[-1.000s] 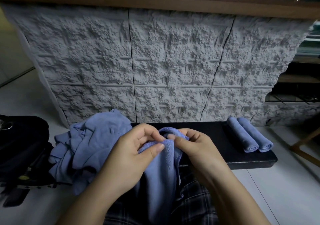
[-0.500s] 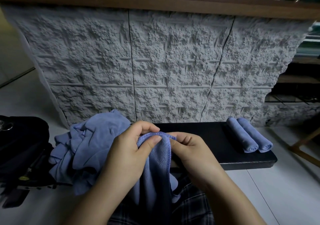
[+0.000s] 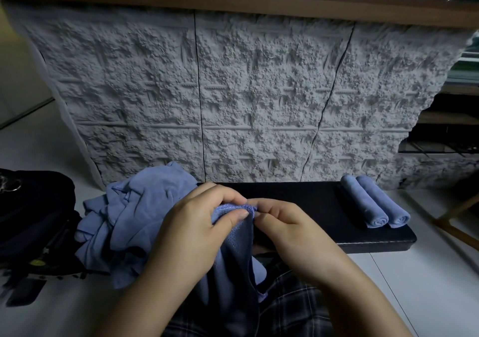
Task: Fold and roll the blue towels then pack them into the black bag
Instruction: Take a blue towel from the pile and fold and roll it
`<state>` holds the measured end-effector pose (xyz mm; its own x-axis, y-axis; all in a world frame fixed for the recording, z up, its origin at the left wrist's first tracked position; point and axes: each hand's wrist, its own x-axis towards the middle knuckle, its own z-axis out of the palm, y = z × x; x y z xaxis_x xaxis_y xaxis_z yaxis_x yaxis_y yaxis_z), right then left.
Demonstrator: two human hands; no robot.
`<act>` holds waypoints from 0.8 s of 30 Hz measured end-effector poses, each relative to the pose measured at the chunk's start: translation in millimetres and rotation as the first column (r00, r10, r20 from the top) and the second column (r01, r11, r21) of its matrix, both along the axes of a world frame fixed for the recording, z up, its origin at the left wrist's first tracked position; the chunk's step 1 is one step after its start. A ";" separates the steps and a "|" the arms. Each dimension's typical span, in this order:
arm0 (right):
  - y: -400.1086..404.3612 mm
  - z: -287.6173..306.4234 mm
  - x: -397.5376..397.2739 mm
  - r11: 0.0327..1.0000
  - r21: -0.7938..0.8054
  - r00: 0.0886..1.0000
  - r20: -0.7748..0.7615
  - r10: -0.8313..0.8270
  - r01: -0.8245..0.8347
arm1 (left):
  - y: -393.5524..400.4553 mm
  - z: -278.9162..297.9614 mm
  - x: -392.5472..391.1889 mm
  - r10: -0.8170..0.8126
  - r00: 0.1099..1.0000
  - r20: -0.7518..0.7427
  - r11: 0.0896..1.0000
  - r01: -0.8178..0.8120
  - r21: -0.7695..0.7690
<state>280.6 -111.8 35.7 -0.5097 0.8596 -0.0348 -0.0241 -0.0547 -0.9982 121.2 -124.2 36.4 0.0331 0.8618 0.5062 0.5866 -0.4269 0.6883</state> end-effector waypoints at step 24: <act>71.6 0.1 53.4 0.646 0.264 0.686 -0.096 -0.722 0.716 | 51.1 6.4 -55.2 -0.109 0.661 -0.742 0.978 -0.062 -0.199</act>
